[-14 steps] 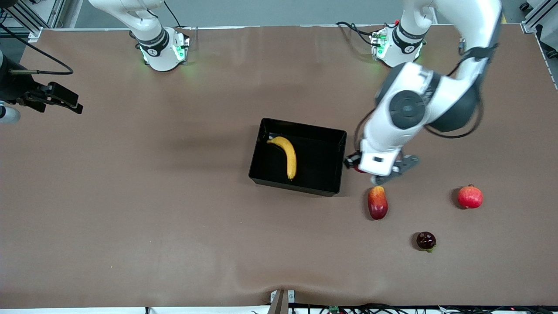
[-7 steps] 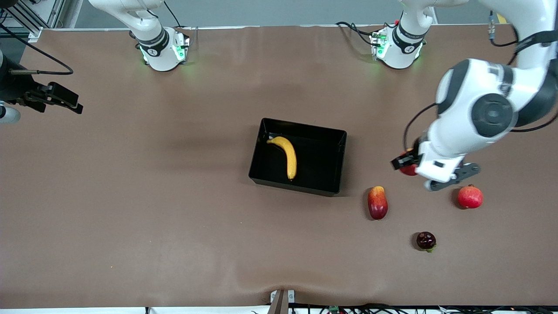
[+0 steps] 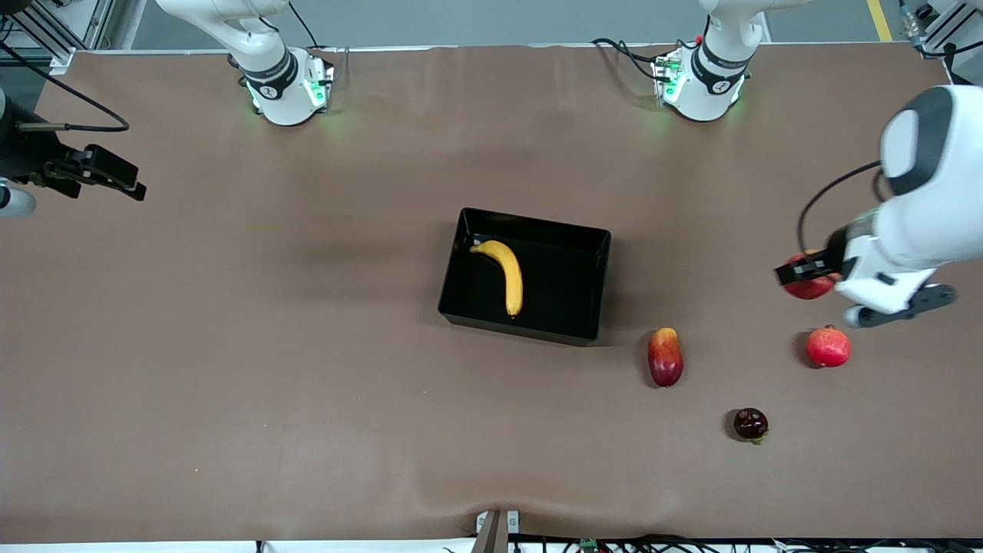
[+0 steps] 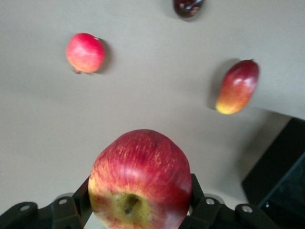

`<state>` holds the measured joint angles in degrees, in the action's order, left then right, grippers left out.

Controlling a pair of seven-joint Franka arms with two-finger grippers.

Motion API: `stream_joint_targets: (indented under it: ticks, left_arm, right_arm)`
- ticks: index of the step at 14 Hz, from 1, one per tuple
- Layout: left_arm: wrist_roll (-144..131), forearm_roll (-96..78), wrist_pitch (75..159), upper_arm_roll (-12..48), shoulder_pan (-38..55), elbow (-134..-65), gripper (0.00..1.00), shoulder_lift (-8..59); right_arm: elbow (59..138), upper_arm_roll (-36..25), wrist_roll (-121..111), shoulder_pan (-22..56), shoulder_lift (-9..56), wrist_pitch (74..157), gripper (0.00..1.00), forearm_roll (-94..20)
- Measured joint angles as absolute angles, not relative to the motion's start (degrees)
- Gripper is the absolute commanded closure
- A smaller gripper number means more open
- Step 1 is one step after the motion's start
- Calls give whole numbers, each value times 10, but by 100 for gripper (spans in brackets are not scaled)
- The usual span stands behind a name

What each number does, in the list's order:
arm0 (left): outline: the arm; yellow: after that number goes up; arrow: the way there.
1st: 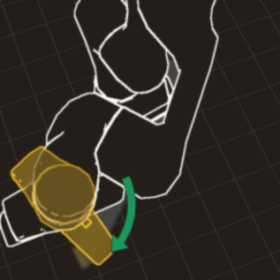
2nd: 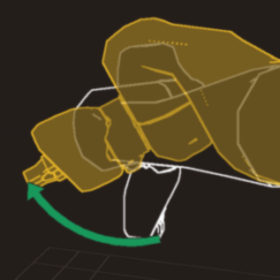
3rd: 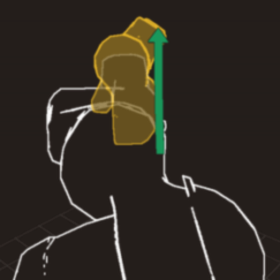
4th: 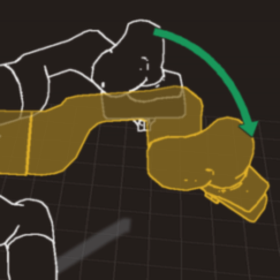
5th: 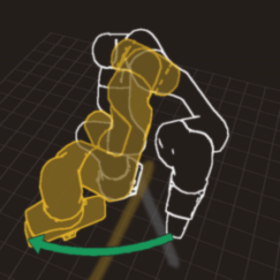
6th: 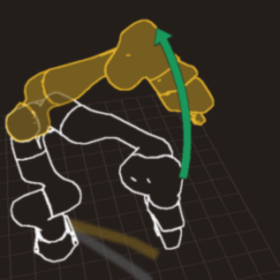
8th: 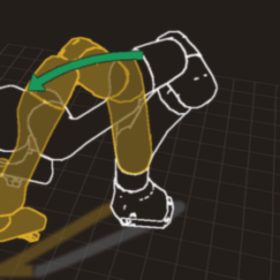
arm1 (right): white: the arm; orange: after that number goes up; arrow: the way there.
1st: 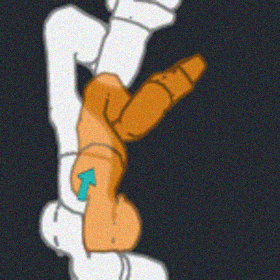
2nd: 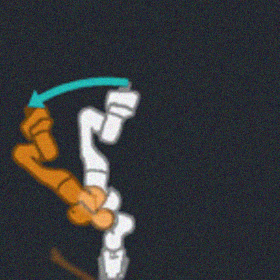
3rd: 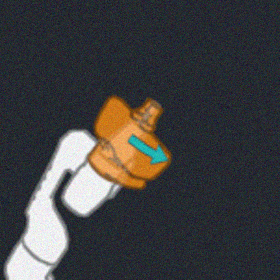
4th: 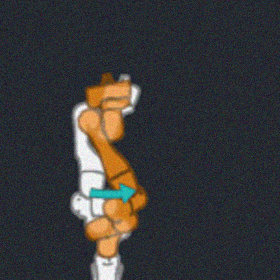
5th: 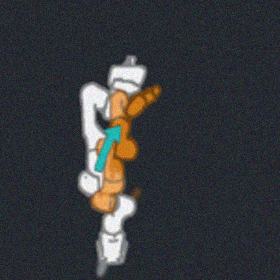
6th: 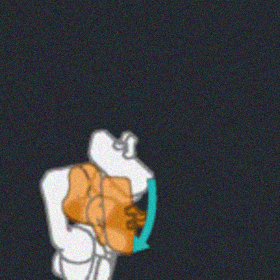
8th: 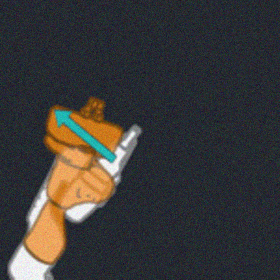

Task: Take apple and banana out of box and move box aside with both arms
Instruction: 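Lift the apple out of the box with the left gripper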

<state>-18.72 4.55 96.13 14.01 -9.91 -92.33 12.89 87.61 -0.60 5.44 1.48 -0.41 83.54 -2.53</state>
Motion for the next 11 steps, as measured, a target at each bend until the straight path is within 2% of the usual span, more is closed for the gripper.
stream_joint_targets:
  ticks: [7, 11]
  left_arm:
    - [-48, 46, 1011, 141, -191, -1000, 100, 83]
    - [-33, 46, 1076, 141, -206, -1085, 100, 40]
  right_arm:
    - [876, -6, 54, 15, -4, 836, 0, -25]
    - [876, -6, 54, 15, -4, 836, 0, -25]
